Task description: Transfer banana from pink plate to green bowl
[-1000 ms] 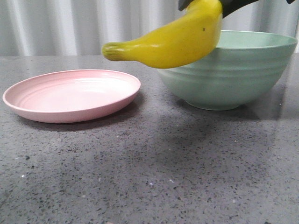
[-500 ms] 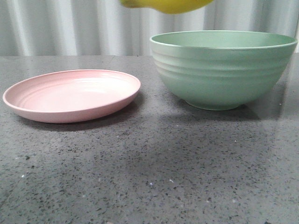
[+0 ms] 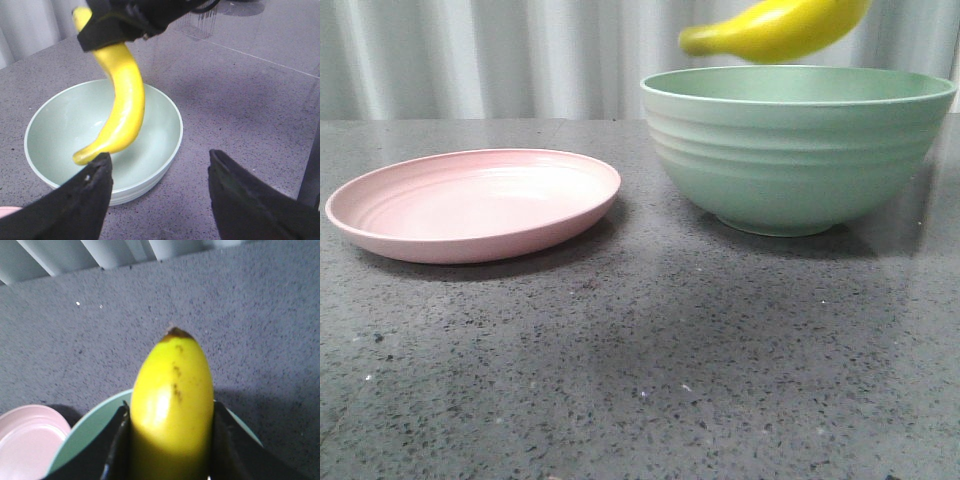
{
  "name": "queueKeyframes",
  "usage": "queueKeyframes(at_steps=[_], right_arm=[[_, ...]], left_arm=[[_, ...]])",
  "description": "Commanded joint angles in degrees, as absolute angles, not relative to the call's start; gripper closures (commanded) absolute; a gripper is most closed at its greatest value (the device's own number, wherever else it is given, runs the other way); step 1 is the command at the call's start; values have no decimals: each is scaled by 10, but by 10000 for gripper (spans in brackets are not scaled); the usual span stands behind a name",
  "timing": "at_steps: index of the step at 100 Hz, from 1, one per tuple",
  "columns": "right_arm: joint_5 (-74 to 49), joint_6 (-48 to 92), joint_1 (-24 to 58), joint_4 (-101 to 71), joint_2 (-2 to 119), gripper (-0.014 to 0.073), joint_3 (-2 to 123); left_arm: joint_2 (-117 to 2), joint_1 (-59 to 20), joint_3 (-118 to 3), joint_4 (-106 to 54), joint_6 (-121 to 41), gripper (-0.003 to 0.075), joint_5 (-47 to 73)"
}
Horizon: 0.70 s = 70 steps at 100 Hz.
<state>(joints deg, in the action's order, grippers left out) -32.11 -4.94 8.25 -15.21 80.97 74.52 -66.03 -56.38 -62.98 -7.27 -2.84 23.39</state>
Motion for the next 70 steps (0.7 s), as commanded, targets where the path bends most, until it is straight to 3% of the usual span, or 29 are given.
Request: queueKeyframes(at_steps=[1, 24, 70], right_arm=[[-288, -45, 79, -154, 807, 431, 766], [-288, -45, 79, -154, 822, 139, 766], [-310, -45, 79, -152, 819, 135, 766]], left_arm=[[-646, -566, -650, -75, -28, 332, 189], [-646, -566, -650, -79, -28, 332, 189], [-646, -566, -650, -80, -28, 351, 192]])
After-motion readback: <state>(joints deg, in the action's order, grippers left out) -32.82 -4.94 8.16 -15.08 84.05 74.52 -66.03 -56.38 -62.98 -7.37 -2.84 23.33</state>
